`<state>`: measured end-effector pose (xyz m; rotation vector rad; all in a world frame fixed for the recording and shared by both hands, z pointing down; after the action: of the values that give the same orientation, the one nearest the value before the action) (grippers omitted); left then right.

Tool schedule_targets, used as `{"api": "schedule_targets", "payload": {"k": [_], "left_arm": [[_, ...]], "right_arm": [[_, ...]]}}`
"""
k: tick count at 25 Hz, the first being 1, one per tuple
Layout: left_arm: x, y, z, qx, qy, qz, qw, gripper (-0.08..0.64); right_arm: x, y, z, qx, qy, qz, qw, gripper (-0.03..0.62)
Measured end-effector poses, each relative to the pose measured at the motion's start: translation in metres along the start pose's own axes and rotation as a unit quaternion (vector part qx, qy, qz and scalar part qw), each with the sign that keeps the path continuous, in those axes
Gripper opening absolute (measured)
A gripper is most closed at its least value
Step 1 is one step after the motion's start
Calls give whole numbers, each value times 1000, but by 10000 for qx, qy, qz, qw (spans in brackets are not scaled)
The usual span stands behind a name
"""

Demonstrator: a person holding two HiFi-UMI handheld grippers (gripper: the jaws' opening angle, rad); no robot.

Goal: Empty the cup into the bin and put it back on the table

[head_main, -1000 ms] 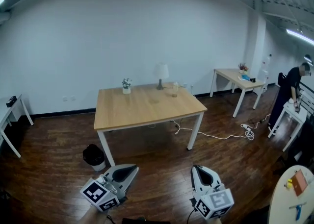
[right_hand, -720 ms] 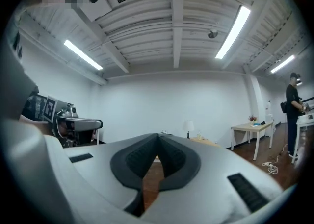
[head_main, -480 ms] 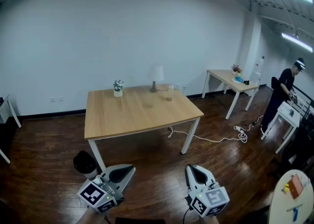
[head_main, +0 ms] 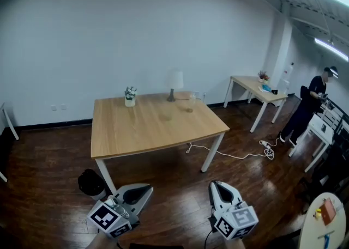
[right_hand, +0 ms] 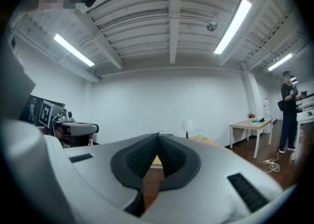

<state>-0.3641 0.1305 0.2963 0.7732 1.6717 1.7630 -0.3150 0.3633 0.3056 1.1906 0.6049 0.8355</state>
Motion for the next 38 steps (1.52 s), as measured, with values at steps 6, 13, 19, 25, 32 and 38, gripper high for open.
{"api": "schedule_targets", "payload": {"k": [6, 13, 19, 25, 32, 38], "left_arm": [[-21, 7, 22, -35, 40, -101, 9999, -9], [-56, 6, 60, -181, -65, -75, 9998, -9], [-87, -2, 105, -168, -133, -18, 9998, -8], [-119, -9, 155, -208, -395, 31, 9990, -9], [-141, -9, 203, -248, -502, 27, 9984, -9], [-159, -4, 230, -342, -582, -26, 9977, -9]], "right_arm": [[11, -8, 30, 0, -46, 5, 10000, 2], [45, -15, 76, -31, -115, 42, 9999, 2], [86, -27, 119, 21, -216, 87, 9997, 2], [126, -41, 160, 59, -425, 76, 9991, 2], [168, -49, 200, 79, -569, 69, 9983, 2], [190, -52, 227, 48, -675, 97, 9977, 2]]}}
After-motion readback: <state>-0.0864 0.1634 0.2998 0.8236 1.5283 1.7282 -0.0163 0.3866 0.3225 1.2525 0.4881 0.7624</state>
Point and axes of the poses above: the fingertips, and each gripper's own axes: z forward along the fingers, x to its right, y out of its underside, the point moved 5 cm from there along -z, backward along the fingers, and after that the axes turned 14 degrees about -x, right-handed, at the moved point
